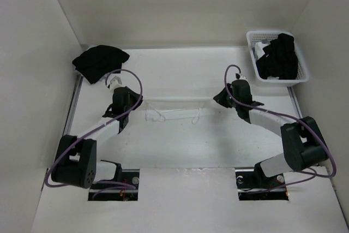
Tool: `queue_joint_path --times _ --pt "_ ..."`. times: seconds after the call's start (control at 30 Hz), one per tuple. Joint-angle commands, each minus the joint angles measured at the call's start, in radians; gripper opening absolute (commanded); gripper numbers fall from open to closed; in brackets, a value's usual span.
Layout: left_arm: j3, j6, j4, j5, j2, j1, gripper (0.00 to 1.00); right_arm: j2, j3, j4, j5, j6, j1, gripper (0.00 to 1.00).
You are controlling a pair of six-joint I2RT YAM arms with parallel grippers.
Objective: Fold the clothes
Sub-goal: Fold the tank top
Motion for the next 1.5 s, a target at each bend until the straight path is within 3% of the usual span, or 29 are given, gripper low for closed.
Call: queue_joint_path --times 0.0,0.23,0.47,0.63,0.7,0.83,0.93,1.13,1.27,1.47 --pt "-0.102 -0.017 0.048 0.015 -0.131 -0.009 0.02 -0.046 -0.080 0.093 0.003 0.031 0.005 0.07" --pt "-0.290 -0.045 -0.028 -0.004 -0.358 -0.063 0.02 -0.109 -0.218 0.118 0.024 0.074 0.009 0.06" --pt "-0.406 -0.083 -0.053 -0.016 -0.412 -0.095 0.05 -0.114 -0.290 0.136 0.038 0.106 0.012 0.08" --pt "-0.447 -0.124 -0.070 -0.031 -0.455 -0.101 0.12 -0.149 -0.298 0.092 0.043 0.114 0.029 0.10" --pt "-0.439 -0.124 -0.113 -0.028 -0.501 -0.098 0.19 -0.198 -0.308 0.046 0.046 0.111 0.047 0.15" --pt "-0.361 -0.120 -0.190 -0.051 -0.565 -0.131 0.19 -0.341 -0.295 -0.070 0.130 0.085 0.093 0.37" --pt "-0.260 -0.117 -0.165 -0.080 -0.480 -0.216 0.19 -0.384 -0.249 -0.104 0.194 0.051 0.144 0.40" --pt "-0.123 -0.115 0.052 -0.151 -0.167 -0.354 0.19 -0.148 -0.125 0.053 0.109 0.001 0.155 0.11" --pt "-0.126 -0.129 0.174 -0.151 -0.016 -0.328 0.18 0.013 -0.085 0.182 0.061 0.048 0.098 0.06" --pt "-0.206 -0.132 0.235 -0.136 0.048 -0.279 0.18 0.116 -0.132 0.270 0.069 0.155 0.051 0.05"
